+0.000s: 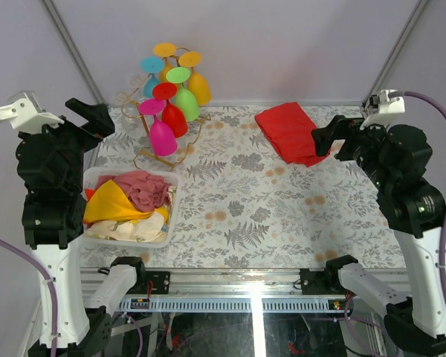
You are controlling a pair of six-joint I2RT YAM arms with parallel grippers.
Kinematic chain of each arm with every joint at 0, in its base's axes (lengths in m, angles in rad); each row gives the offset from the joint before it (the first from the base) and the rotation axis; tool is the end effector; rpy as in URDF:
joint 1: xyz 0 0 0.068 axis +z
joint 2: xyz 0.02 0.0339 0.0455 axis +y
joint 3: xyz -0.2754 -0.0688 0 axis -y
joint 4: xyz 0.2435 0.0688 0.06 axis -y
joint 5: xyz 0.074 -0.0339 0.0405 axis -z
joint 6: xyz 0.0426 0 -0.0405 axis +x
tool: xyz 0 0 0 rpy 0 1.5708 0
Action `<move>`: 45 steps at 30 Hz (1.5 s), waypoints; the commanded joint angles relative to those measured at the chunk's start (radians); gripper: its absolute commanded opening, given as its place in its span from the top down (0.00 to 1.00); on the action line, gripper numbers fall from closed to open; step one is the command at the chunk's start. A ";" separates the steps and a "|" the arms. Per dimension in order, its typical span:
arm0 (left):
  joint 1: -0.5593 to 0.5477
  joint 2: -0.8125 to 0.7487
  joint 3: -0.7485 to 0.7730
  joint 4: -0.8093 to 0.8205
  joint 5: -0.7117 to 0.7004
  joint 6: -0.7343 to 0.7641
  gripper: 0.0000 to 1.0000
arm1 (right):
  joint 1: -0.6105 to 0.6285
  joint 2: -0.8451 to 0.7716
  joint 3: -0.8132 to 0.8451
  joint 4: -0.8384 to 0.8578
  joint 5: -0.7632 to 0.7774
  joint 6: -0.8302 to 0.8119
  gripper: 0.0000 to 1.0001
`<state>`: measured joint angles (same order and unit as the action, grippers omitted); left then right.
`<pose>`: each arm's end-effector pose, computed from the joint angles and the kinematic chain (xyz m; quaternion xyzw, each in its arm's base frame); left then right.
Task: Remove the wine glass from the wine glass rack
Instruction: Pick up the wine glass from the wine rack.
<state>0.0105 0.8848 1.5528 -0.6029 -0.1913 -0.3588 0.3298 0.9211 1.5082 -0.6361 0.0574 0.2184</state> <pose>0.1150 0.0093 0.5321 -0.1935 0.6562 -0.0616 0.7267 0.1326 0.0428 0.5119 -0.0205 0.7239 0.1666 0.6692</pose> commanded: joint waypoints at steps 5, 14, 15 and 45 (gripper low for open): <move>0.084 -0.044 -0.137 -0.056 0.013 -0.066 0.00 | -0.223 0.083 -0.125 0.145 -0.451 0.236 0.01; 0.135 0.038 -0.133 -0.220 0.115 -0.070 0.00 | -0.222 0.236 -0.120 0.111 -0.650 0.282 0.01; 0.139 0.047 -0.130 -0.228 0.120 -0.070 0.00 | -0.206 0.253 -0.104 0.090 -0.624 0.278 0.01; 0.158 0.073 -0.018 -0.261 0.097 -0.091 0.00 | 0.104 0.705 0.204 0.379 -0.286 0.541 0.01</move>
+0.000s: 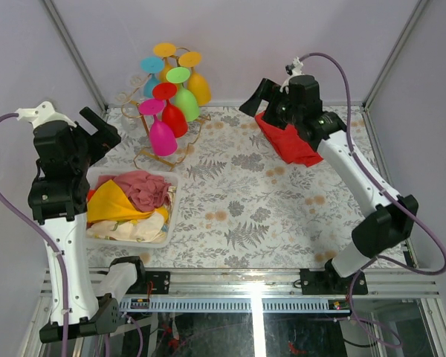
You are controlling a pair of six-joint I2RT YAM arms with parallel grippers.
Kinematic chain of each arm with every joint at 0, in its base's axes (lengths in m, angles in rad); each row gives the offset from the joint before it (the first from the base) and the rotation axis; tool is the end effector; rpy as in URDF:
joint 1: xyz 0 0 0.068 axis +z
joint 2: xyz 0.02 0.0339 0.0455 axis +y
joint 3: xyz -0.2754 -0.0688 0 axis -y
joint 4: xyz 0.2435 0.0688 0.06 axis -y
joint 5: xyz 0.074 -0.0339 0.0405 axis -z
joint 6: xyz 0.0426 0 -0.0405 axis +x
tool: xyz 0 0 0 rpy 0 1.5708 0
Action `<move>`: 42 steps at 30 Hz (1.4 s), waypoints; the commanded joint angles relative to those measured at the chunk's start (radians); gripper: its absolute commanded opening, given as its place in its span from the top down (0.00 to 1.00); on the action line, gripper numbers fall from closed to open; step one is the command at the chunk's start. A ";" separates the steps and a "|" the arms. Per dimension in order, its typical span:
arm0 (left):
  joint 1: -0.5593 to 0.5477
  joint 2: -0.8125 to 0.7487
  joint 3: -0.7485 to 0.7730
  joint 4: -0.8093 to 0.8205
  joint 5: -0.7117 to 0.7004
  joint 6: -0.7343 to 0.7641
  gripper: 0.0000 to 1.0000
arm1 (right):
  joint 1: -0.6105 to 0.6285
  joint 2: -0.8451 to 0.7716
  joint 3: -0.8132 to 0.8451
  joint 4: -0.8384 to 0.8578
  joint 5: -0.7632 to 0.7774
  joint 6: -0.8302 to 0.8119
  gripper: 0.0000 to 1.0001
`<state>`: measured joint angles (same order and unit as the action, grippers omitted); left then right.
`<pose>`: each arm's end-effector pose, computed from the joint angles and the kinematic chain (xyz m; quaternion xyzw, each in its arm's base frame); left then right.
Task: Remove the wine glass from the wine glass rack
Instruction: Pick up the wine glass from the wine rack.
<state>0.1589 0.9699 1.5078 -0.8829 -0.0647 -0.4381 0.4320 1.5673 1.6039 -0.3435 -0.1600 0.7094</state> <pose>0.1500 0.0268 0.4775 -0.2582 0.7759 -0.0538 0.5730 0.3339 0.1614 0.4227 0.0644 0.8031 0.3724 0.4607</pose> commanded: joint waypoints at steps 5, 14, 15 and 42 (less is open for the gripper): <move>0.009 -0.022 -0.005 0.050 -0.037 -0.023 0.00 | 0.001 0.091 0.116 0.108 -0.093 0.078 0.01; 0.008 -0.010 -0.015 0.068 -0.053 -0.013 0.00 | -0.016 0.240 0.226 0.170 -0.169 0.156 0.06; 0.009 -0.010 -0.016 0.068 -0.052 -0.015 0.00 | -0.016 0.264 0.258 0.169 -0.174 0.169 0.06; 0.009 -0.021 -0.016 0.047 0.031 -0.019 0.00 | -0.003 0.702 0.853 0.196 -0.132 0.415 0.19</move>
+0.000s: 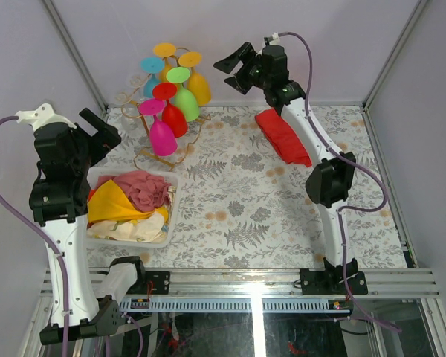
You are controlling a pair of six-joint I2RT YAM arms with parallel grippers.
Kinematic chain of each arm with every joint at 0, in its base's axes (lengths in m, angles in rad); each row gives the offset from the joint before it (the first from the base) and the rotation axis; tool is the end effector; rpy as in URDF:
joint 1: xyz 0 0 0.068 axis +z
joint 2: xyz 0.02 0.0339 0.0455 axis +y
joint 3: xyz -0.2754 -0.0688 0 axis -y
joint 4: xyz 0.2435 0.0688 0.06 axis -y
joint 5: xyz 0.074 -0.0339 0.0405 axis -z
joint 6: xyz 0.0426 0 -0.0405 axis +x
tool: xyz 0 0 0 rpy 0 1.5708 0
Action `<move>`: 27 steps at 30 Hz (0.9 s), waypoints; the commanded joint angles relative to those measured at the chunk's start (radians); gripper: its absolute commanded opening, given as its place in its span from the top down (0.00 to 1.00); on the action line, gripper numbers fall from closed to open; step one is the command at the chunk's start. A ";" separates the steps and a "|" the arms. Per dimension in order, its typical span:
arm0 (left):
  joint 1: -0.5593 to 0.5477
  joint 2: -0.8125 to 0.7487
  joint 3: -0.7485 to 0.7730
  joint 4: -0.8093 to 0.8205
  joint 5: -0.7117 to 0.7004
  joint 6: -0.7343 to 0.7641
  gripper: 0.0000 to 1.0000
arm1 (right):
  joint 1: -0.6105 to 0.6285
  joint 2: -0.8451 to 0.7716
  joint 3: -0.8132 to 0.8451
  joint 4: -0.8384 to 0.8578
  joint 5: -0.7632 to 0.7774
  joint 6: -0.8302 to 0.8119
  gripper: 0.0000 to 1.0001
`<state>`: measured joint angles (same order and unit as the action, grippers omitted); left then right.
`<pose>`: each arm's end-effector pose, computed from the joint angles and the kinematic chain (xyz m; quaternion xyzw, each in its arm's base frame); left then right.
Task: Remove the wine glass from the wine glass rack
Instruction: Pick up the wine glass from the wine rack.
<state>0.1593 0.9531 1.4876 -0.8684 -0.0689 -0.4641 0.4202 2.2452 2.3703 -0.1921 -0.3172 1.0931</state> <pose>0.1472 0.0266 0.4755 -0.2687 0.7689 -0.0602 0.5770 0.4879 0.2325 0.4109 0.1363 0.7164 0.5469 0.4112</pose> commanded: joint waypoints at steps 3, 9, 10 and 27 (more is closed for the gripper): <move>0.008 0.001 0.011 0.035 0.088 0.026 0.00 | 0.009 0.022 0.080 0.046 0.002 0.035 0.19; 0.009 0.006 0.025 0.046 0.236 0.013 0.00 | 0.019 -0.132 -0.095 -0.007 -0.007 -0.128 0.18; 0.009 0.002 0.022 0.056 0.255 0.004 0.00 | 0.022 -0.172 -0.150 -0.027 0.009 -0.164 0.17; 0.009 0.100 0.003 0.224 0.434 -0.235 0.10 | 0.023 -0.727 -0.773 0.007 0.040 -0.310 0.14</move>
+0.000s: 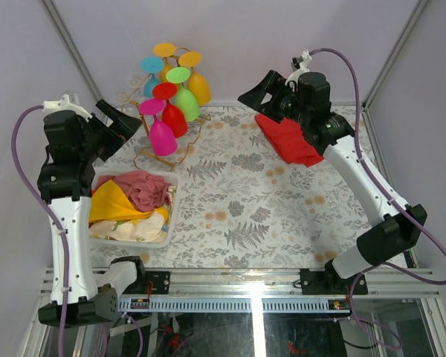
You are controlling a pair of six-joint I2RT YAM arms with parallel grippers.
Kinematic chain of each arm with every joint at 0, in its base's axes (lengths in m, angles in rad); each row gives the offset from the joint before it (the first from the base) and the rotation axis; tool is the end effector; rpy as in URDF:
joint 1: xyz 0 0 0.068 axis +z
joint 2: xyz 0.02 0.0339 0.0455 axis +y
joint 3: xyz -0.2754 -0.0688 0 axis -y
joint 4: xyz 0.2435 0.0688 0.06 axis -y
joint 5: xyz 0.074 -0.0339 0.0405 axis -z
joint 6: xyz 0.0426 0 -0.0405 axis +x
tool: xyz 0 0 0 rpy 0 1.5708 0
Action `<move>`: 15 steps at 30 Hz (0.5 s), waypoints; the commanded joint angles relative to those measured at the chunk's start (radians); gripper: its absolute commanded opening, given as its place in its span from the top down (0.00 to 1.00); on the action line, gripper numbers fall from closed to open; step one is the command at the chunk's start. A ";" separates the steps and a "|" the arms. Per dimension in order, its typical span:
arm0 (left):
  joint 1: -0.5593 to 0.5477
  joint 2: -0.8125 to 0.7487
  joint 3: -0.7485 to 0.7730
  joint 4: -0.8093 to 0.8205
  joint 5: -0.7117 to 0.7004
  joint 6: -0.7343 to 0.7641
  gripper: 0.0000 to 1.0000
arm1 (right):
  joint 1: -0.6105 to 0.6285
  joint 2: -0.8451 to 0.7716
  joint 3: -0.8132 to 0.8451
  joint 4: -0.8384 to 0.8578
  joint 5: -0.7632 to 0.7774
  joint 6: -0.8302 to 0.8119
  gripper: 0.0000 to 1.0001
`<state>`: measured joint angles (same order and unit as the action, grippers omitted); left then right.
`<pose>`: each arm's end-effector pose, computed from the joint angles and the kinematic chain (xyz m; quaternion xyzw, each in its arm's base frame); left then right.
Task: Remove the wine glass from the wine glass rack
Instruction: Pick up the wine glass from the wine rack.
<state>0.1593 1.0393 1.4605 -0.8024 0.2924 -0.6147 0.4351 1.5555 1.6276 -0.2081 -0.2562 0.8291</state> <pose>0.1843 0.0172 0.4625 -0.2337 0.7896 -0.2427 0.5128 0.3296 0.1651 0.4506 0.0639 0.7493 0.4629 0.4692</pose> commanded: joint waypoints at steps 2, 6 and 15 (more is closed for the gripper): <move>0.009 0.037 0.052 0.232 0.106 -0.110 0.14 | 0.008 -0.055 -0.030 -0.002 -0.021 -0.067 0.14; 0.010 0.127 0.095 0.293 0.135 -0.143 0.26 | 0.007 -0.096 -0.055 -0.024 -0.025 -0.086 0.13; 0.010 0.286 0.157 0.322 0.137 -0.149 0.38 | 0.008 -0.213 -0.131 -0.060 0.020 -0.141 0.11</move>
<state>0.1593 1.2846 1.5585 -0.5491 0.4030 -0.7513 0.4358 1.4231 1.5024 -0.2817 -0.2531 0.7395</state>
